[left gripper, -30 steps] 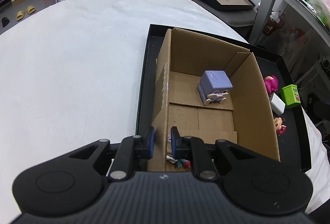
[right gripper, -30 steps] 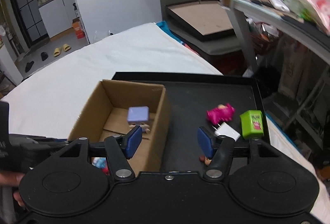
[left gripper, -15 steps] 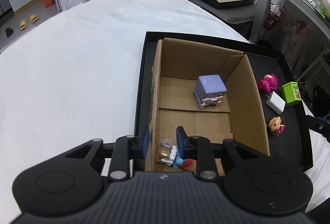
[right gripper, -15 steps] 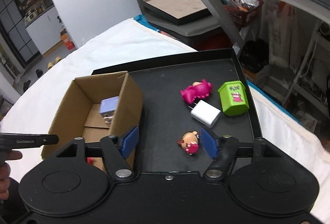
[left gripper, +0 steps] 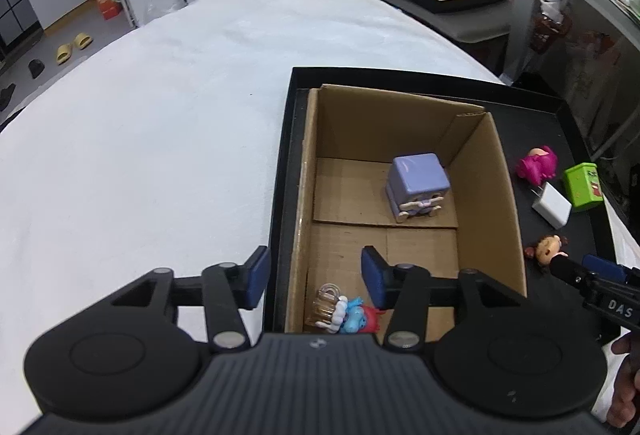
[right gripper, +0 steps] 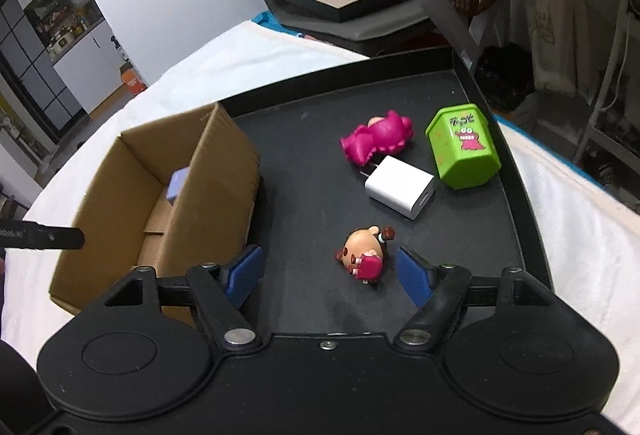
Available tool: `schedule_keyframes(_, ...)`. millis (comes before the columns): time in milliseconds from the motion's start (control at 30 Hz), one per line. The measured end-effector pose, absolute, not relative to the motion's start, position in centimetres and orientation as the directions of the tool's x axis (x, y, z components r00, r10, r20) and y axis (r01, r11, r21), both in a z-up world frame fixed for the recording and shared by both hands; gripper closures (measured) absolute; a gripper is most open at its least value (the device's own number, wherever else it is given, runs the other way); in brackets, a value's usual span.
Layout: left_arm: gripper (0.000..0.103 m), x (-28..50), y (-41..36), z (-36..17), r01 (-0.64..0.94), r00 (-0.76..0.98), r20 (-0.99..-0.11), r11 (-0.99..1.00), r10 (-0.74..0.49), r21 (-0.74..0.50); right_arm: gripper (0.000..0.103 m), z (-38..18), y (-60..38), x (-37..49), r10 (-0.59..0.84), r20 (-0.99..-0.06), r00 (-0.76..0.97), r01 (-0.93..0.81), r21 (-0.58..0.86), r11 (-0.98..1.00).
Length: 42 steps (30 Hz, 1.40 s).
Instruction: Organize rigid objects
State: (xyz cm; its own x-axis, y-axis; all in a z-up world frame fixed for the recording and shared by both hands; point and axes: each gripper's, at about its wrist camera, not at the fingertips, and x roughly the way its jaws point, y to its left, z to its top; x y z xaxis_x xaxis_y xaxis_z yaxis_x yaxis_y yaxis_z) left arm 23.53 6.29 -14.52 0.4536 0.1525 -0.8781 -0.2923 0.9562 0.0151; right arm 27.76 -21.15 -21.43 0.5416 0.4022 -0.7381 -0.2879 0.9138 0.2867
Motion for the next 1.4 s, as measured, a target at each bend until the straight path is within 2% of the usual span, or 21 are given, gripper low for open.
schedule_keyframes(400, 0.031, 25.1, 4.6, -15.7, -0.280, 0.399, -0.888, 0.953, 0.228, 0.119, 0.032, -24.0, -21.4, 29.8, 0.378, -0.731, 0.569, -0.244, 0.289, 0.926)
schedule_keyframes(567, 0.026, 25.5, 3.9, -16.0, -0.280, 0.386, -0.889, 0.949, 0.246, 0.141, 0.040, -24.8, -22.1, 30.6, 0.359, -0.742, 0.566, -0.208, 0.293, 0.933)
schedule_keyframes(667, 0.024, 25.5, 3.6, -15.9, -0.281, 0.382, -0.888, 0.948, 0.254, 0.150, 0.052, -25.2, -22.1, 31.0, 0.372, -0.752, 0.544, -0.217, 0.302, 0.928)
schedule_keyframes(733, 0.024, 25.5, 3.4, -15.8, -0.276, 0.382, -0.889, 0.949, 0.253, 0.151, 0.068, -25.5, -22.1, 31.1, 0.387, -0.759, 0.524, -0.226, 0.314, 0.922)
schedule_keyframes(767, 0.024, 25.5, 3.4, -15.8, -0.277, 0.381, -0.889, 0.948, 0.255, 0.154, 0.072, -25.7, -22.1, 31.1, 0.393, -0.763, 0.513, -0.229, 0.320, 0.919)
schedule_keyframes(1033, 0.024, 24.9, 3.6, -15.3, -0.294, 0.387, -0.890, 0.947, 0.240, 0.128, 0.073, -25.1, -22.6, 30.3, 0.351, -0.766, 0.538, -0.214, 0.279, 0.936)
schedule_keyframes(1400, 0.024, 24.3, 4.8, -14.1, -0.300, 0.430, -0.879, 0.951, 0.204, 0.074, 0.073, -20.4, -23.1, 28.9, 0.367, -0.723, 0.586, -0.222, 0.293, 0.930)
